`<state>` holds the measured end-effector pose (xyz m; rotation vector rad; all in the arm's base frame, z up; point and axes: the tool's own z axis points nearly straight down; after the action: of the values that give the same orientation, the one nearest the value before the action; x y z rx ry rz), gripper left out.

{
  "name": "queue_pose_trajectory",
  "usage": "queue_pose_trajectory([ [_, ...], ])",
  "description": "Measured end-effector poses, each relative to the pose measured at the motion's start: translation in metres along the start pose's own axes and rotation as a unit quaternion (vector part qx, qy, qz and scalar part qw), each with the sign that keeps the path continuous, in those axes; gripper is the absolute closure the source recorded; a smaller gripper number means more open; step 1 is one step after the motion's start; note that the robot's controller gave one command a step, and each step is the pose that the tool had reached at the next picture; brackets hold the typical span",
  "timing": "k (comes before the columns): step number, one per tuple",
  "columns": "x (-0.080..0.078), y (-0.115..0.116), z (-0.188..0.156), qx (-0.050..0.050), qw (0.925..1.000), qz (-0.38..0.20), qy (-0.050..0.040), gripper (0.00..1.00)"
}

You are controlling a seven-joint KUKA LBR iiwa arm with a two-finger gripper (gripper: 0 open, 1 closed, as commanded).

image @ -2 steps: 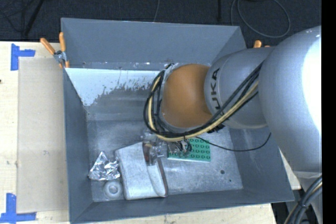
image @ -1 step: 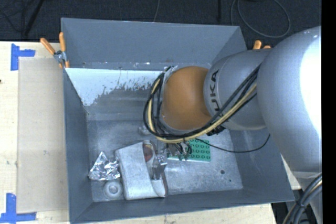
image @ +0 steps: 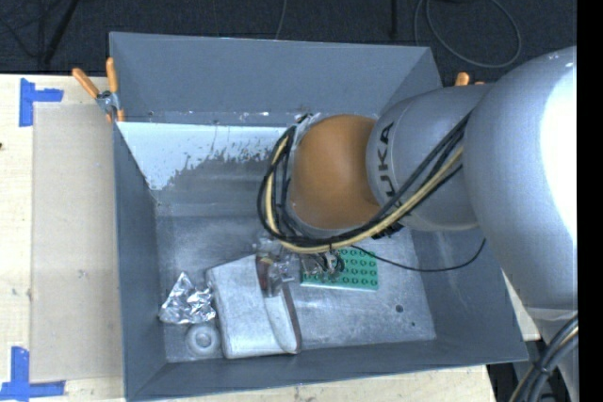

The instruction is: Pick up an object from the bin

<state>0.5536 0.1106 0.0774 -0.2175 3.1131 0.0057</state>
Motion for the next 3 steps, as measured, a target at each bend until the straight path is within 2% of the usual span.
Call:
queue_pose_trajectory([
  [1,-0.031,-0.017,-0.157,0.001,0.9997,0.024,0.0056,1.00],
  [2,-0.029,-0.017,-0.152,0.001,0.9997,0.023,0.0100,0.00],
  [3,-0.070,0.045,-0.057,0.001,0.9989,0.046,0.0127,0.00],
])
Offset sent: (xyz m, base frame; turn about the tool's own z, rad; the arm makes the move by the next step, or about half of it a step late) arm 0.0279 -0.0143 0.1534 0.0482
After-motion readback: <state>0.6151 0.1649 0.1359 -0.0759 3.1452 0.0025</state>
